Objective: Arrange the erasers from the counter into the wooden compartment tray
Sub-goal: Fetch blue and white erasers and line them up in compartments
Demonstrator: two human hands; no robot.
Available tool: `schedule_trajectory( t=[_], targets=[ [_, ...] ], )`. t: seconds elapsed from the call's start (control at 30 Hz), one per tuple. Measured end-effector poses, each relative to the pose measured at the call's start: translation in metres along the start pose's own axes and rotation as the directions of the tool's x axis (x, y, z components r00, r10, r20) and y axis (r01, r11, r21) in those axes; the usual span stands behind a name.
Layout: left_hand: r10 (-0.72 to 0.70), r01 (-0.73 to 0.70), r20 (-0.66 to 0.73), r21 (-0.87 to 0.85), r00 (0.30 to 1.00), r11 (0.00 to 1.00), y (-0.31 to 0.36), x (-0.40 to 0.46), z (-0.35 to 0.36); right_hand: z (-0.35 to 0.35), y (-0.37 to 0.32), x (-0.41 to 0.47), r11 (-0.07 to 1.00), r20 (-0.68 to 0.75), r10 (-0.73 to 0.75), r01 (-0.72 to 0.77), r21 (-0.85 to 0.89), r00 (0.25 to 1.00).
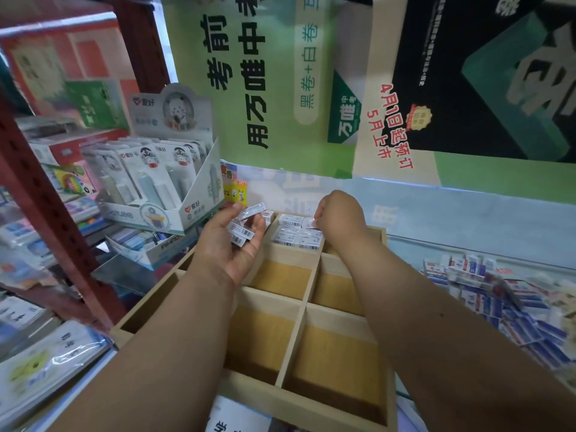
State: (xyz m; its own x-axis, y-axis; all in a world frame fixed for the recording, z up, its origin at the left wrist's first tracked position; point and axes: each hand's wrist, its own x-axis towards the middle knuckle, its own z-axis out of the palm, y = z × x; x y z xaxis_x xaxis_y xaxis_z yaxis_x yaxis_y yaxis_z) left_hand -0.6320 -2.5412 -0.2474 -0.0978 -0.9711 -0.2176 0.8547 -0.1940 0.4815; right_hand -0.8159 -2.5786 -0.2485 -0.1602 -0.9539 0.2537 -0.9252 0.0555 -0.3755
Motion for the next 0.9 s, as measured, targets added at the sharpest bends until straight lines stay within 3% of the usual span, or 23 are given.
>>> schedule_trajectory(
  t=[0.4,0.73,0.9],
  targets=[
    [0.015,-0.015,-0.007,-0.007,1.0,1.0,-0.001,0.001,0.001,0.006,0.004,0.0,0.993,-0.052,0.119,-0.12,-0.001,0.991],
    [0.021,-0.021,-0.01,0.012,1.0,1.0,-0.002,0.001,0.001,0.009,0.003,-0.005,0.967,-0.069,0.204,-0.19,0.169,0.977],
    [0.022,-0.021,-0.016,0.019,1.0,1.0,-0.002,0.001,-0.001,0.007,0.005,-0.011,0.992,-0.043,0.103,-0.099,0.084,0.994]
  ],
)
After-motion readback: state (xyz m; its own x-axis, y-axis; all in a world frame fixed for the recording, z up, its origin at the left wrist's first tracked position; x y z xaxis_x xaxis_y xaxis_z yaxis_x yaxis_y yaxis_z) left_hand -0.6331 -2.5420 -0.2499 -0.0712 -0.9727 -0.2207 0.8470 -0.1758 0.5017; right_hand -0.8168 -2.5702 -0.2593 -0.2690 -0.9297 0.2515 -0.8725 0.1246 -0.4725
